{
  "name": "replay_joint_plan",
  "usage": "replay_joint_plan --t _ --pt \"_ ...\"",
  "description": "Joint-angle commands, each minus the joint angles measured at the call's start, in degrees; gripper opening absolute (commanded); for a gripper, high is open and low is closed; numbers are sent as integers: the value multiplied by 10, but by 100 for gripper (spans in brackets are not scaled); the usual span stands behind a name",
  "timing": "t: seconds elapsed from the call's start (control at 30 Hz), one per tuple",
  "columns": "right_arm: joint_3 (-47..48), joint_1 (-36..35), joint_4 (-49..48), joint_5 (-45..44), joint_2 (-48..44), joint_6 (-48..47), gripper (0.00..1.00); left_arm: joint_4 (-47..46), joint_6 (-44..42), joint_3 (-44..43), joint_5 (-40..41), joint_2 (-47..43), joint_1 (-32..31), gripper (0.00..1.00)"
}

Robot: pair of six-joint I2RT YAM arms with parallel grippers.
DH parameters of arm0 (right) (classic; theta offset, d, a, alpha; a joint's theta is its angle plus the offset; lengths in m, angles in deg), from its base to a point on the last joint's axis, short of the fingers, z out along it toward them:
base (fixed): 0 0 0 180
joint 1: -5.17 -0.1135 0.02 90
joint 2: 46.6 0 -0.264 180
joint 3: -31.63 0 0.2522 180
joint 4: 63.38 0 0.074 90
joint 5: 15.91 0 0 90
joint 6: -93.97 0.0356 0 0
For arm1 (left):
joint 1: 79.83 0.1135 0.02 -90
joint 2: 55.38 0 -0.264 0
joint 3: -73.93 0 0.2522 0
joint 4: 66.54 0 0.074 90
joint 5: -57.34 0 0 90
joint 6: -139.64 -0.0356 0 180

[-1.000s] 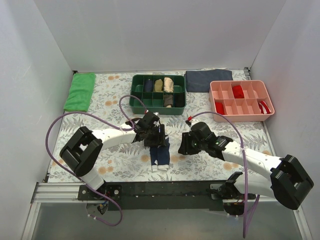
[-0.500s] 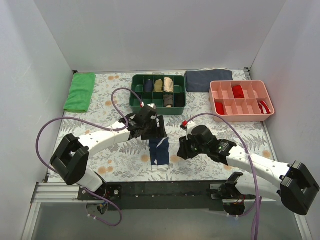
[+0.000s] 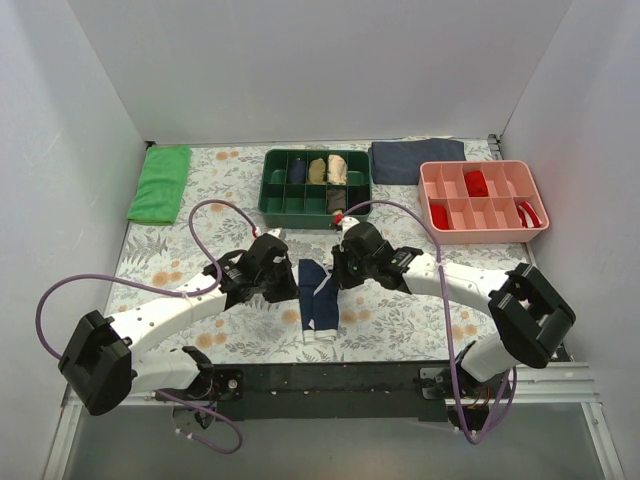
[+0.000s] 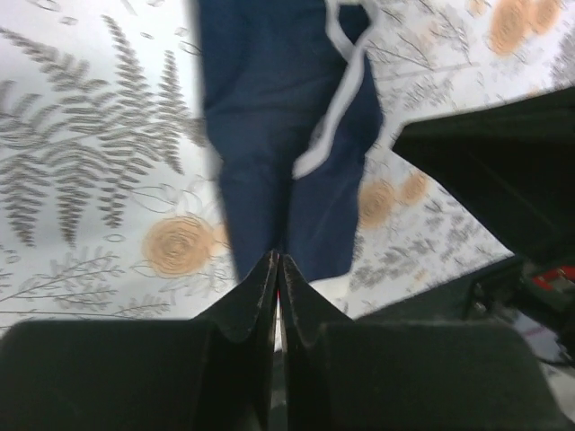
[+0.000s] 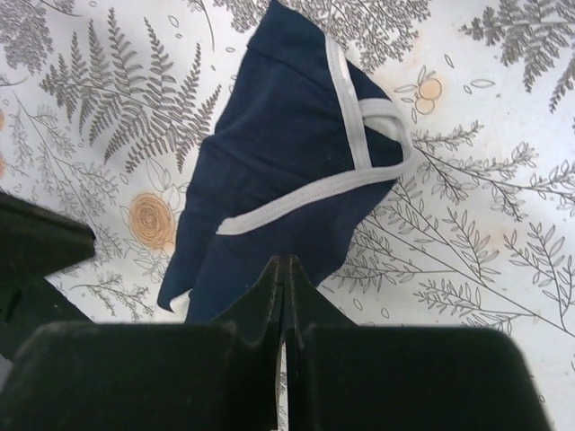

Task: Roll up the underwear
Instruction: Roll the underwear to the center of the board.

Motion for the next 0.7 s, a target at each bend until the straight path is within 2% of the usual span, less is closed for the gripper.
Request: replay_joint_plan --t 0.0,0.47,0.67 --pt "54 0 -1 3 27 -3 1 -75 -17 6 -110 -11 -7 2" --pt "94 0 19 11 105 -12 1 -143 6 11 -129 82 -63 0" --pt "107 0 21 28 127 -21 1 -178 21 36 -106 135 -69 0"
